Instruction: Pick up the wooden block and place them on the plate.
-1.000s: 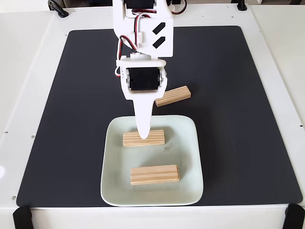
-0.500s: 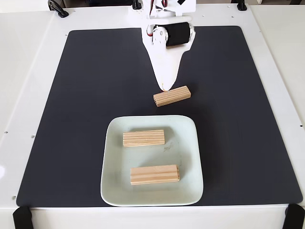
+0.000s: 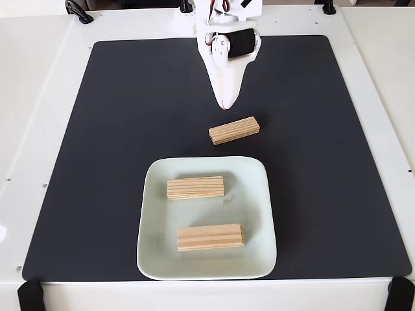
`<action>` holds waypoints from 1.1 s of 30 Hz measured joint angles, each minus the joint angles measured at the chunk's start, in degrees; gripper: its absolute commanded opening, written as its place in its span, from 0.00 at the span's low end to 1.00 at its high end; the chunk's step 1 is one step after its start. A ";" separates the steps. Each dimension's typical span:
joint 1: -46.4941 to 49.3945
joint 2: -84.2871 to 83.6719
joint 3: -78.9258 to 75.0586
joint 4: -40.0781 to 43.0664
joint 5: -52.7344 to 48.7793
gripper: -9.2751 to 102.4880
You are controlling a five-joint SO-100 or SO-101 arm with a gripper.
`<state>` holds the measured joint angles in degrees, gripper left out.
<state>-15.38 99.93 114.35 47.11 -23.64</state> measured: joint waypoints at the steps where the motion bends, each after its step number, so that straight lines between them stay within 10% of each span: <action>1: 0.26 0.00 0.18 -0.18 0.00 0.08; 13: -0.44 0.09 0.97 -0.70 0.00 0.37; 33: -0.53 -11.34 -8.61 5.01 3.87 0.33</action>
<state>-15.91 88.59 105.73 52.12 -19.78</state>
